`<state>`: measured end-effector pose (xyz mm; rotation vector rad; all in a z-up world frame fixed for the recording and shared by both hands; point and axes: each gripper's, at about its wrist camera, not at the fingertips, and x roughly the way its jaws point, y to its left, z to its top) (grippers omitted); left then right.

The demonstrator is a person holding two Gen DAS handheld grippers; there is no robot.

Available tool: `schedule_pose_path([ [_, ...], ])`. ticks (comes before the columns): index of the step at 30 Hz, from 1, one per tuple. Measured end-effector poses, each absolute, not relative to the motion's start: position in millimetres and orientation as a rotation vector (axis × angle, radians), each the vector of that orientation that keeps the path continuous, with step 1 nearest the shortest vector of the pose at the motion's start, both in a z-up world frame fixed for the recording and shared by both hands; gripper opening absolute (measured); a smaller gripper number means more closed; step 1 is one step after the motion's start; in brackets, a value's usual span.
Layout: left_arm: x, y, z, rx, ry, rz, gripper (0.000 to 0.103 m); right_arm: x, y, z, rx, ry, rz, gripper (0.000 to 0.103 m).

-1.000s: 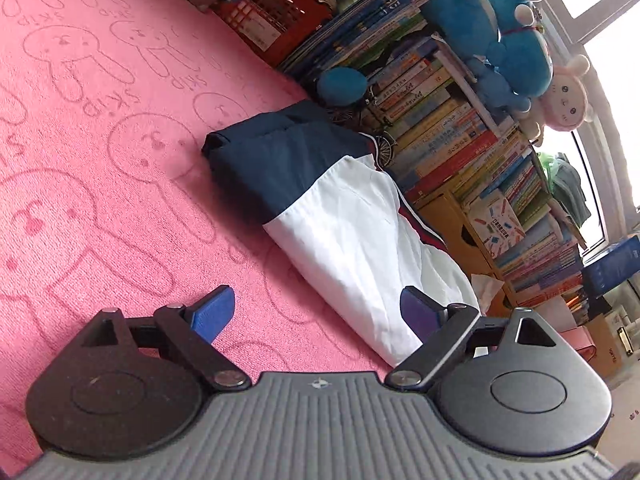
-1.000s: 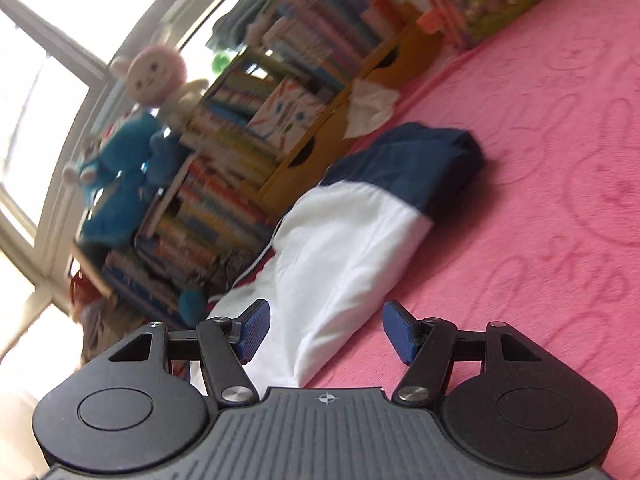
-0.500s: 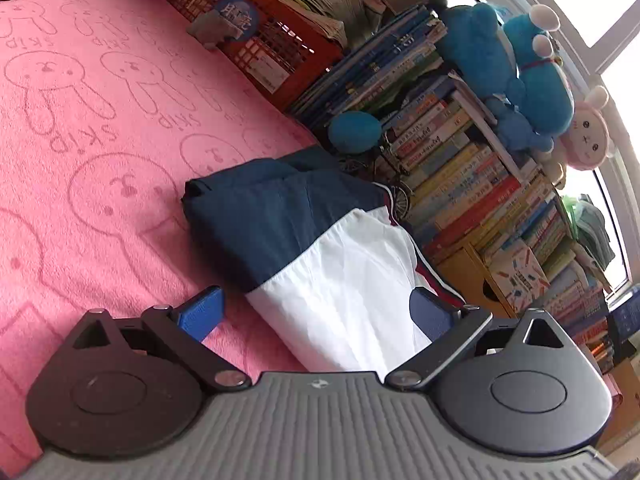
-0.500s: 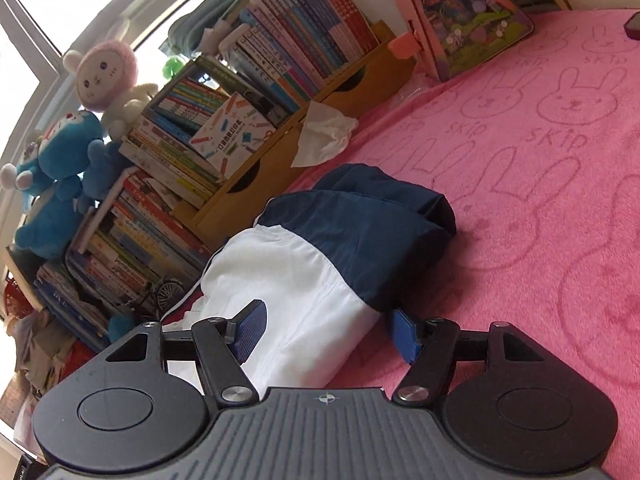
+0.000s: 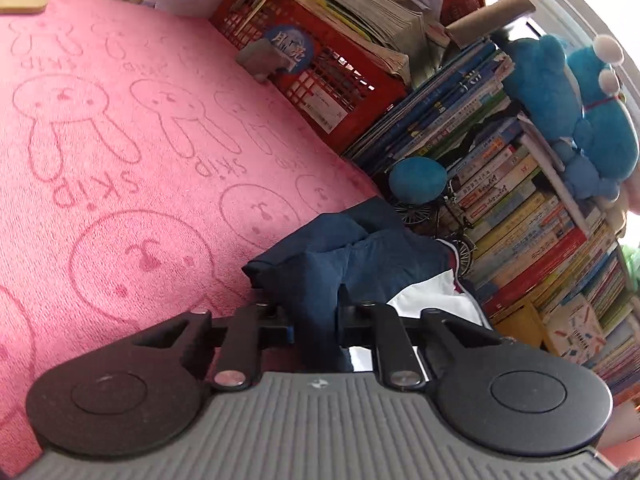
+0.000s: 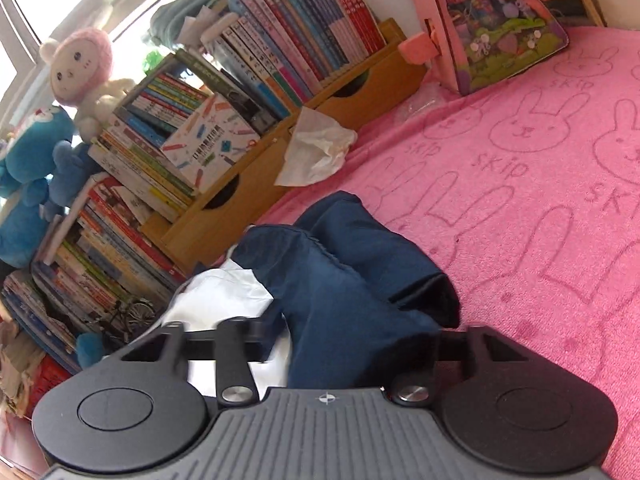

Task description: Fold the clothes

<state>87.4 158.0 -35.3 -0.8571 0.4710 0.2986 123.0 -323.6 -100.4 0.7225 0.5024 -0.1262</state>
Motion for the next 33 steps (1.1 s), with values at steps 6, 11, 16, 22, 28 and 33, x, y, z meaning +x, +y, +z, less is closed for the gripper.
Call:
schedule_pose_path([
  [6, 52, 169, 10, -0.855, 0.407, 0.197, 0.006, 90, -321, -66, 0.659, 0.419, -0.033, 0.009],
  [11, -4, 186, 21, -0.829, 0.388, 0.131, 0.007, 32, -339, -38, 0.699, 0.374, 0.039, 0.009],
  [16, -19, 195, -11, -0.639, 0.592, 0.118, 0.017, -7, -356, -62, 0.593, 0.496, 0.073, 0.018],
  [22, -44, 201, -11, -0.383, 0.601, 0.237, 0.057, -47, -356, -76, 0.219, 0.529, -0.084, 0.066],
  [28, -74, 115, -2, 0.353, 0.468, 0.051, 0.063, -99, -283, -73, -0.499, 0.330, -0.016, 0.066],
  [33, -92, 34, -33, 0.676, 0.440, -0.368, 0.067, -122, -193, -89, -0.756, 0.263, 0.378, 0.066],
])
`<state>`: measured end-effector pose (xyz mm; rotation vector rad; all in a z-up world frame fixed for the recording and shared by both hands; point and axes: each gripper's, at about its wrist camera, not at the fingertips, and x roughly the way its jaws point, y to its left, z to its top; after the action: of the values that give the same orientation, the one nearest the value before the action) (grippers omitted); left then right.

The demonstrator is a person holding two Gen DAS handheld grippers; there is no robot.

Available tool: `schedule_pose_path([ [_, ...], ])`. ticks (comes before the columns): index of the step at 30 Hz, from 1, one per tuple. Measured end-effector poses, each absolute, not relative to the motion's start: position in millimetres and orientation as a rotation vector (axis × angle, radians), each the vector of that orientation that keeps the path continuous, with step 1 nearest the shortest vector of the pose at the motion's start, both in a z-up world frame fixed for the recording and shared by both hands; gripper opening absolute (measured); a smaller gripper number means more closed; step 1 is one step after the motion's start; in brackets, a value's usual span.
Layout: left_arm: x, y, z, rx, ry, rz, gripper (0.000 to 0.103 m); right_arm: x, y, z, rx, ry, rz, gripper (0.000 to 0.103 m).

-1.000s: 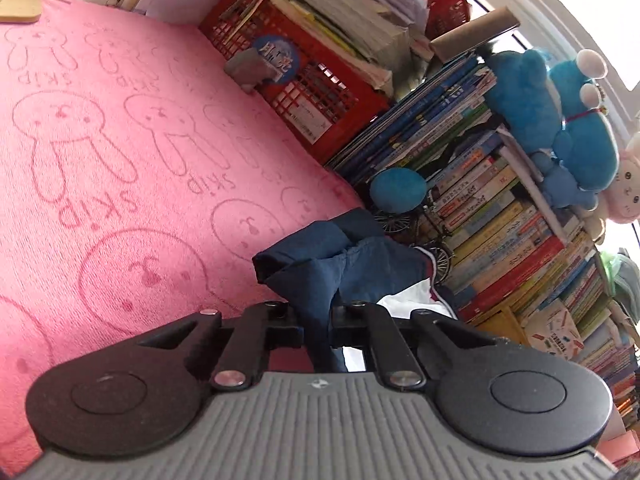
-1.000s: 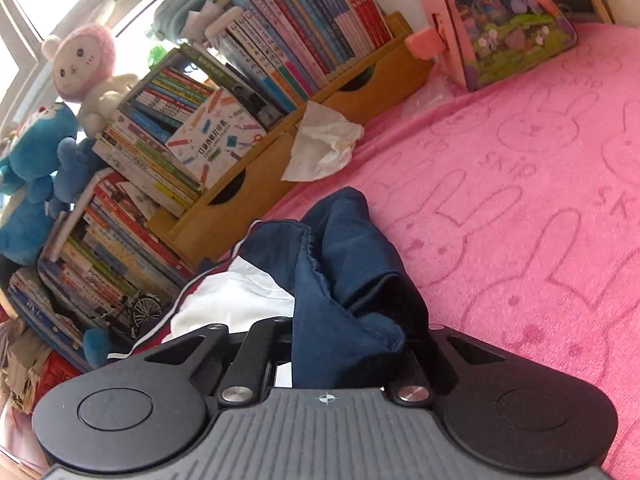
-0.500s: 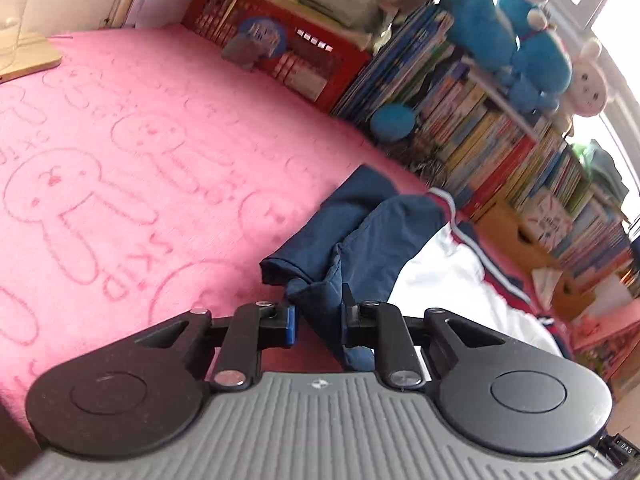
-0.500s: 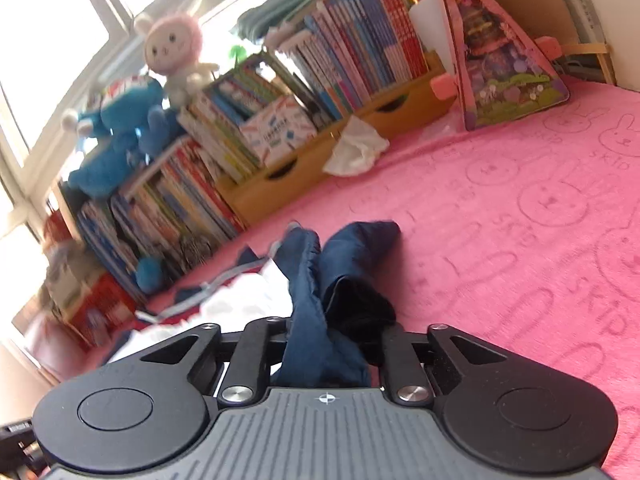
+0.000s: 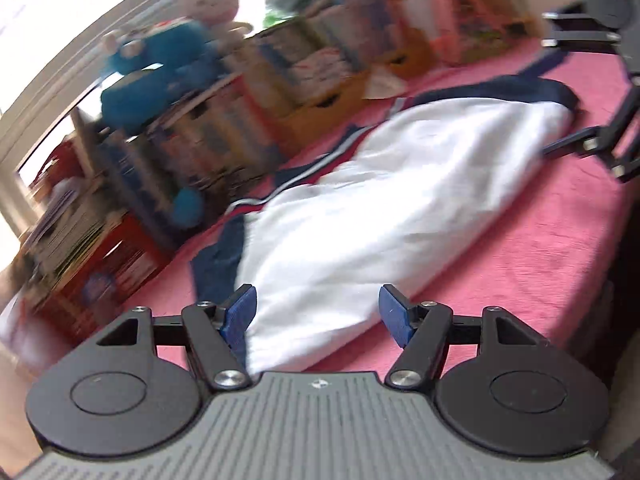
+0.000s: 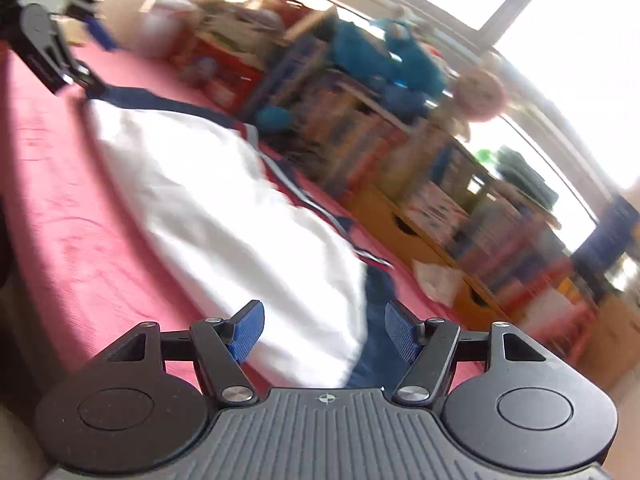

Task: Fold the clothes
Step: 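Bring both tools together above the folded jacket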

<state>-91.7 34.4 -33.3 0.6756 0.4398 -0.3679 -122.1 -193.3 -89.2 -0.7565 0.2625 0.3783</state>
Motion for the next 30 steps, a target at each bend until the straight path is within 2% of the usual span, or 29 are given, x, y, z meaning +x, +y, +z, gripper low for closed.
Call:
schedule_pose_path([
  [2, -88, 16, -47, 0.736, 0.424, -0.455, 0.067, -122, -164, -96, -0.792, 0.242, 0.479, 0.062],
  [4, -78, 6, -60, 0.761, 0.422, -0.494, 0.065, -114, -144, -100, -0.792, 0.249, 0.529, 0.053],
  [6, -60, 3, -61, 0.740, 0.449, -0.520, 0.049, -105, -131, -102, -0.770, 0.280, 0.559, 0.050],
  [8, -44, 6, -53, 0.666, 0.478, -0.547, 0.047, -102, -123, -102, -0.758, 0.298, 0.584, 0.050],
  [11, -29, 23, -26, 0.499, 0.479, -0.545, 0.034, -102, -113, -105, -0.803, 0.269, 0.574, 0.052],
  [15, -25, 36, -4, 0.405, 0.471, -0.576, 0.036, -97, -102, -117, -0.936, 0.196, 0.524, 0.058],
  [17, -33, 31, -6, 0.486, 0.460, -0.600, 0.047, -93, -100, -118, -0.976, 0.187, 0.527, 0.058],
  [18, -40, 27, -12, 0.555, 0.451, -0.615, 0.054, -91, -100, -118, -0.993, 0.186, 0.536, 0.055],
  [19, -47, 23, -18, 0.624, 0.441, -0.629, 0.057, -91, -102, -117, -0.998, 0.187, 0.545, 0.051],
  [24, -65, 2, -49, 0.862, 0.381, -0.666, 0.064, -83, -115, -95, -0.879, 0.253, 0.560, 0.044],
  [26, -63, -6, -57, 0.907, 0.345, -0.644, 0.063, -78, -119, -84, -0.786, 0.296, 0.570, 0.044],
  [29, -51, -10, -55, 0.877, 0.345, -0.621, 0.045, -77, -123, -78, -0.736, 0.332, 0.582, 0.045],
  [30, -44, -8, -49, 0.829, 0.368, -0.623, 0.044, -79, -124, -78, -0.743, 0.337, 0.584, 0.046],
])
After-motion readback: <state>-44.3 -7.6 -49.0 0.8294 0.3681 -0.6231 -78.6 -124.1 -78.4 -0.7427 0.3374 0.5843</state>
